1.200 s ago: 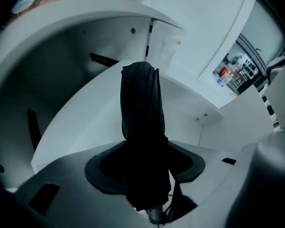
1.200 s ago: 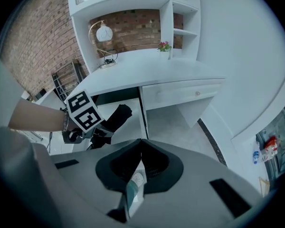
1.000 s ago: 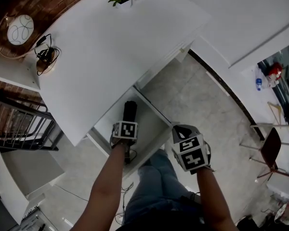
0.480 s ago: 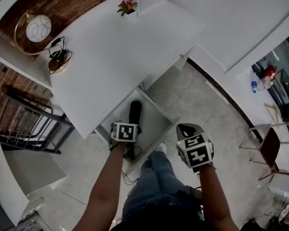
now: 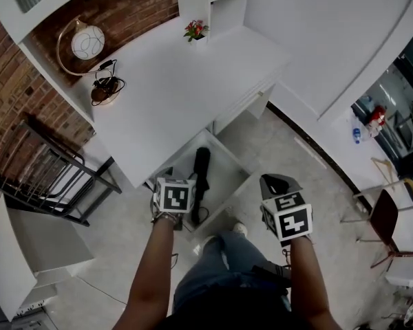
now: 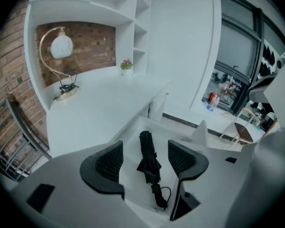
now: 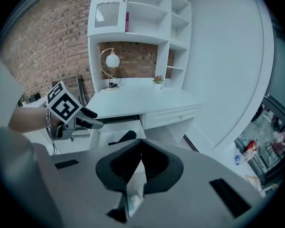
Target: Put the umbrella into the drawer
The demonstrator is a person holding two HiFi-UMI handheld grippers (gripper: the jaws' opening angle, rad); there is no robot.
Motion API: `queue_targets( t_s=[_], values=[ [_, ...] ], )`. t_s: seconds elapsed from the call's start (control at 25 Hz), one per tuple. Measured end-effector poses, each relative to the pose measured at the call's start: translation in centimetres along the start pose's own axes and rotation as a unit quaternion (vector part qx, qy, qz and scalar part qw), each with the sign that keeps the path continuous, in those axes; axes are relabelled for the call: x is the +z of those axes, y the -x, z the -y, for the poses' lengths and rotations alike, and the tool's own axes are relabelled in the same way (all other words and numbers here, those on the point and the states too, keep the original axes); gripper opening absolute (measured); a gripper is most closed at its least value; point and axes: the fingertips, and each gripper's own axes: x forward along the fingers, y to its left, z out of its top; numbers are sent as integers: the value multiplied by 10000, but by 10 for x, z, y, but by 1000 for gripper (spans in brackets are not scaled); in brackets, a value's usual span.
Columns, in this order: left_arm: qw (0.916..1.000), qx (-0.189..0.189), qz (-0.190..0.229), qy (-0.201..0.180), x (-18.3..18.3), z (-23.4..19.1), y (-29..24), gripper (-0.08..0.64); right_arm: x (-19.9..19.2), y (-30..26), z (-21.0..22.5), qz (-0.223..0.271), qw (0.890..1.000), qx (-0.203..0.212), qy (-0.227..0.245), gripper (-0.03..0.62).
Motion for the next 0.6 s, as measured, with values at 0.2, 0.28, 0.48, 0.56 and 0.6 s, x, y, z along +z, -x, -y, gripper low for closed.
queue_targets(
  t_s=[0.2,0.28,0.48,0.56,0.6],
  values=[
    [9968,159,789,5,23,4,62,281,20,29,-5,391,9989,53,262,0],
    [9942,250,1041,-97,28,10,85,264,29,39,-5,598,9973,61,413,0],
    [9743,923,2030,-327,49,16,145,2,41,69,-6,1066,9916,52,731,2],
    [9632,914,2487,-450,62,27,171,2,44,84,-8,1212,9892,63,825,2],
    [9577,911,2681,-519,70,33,184,2,46,92,-6,1306,9877,45,863,0]
  ],
)
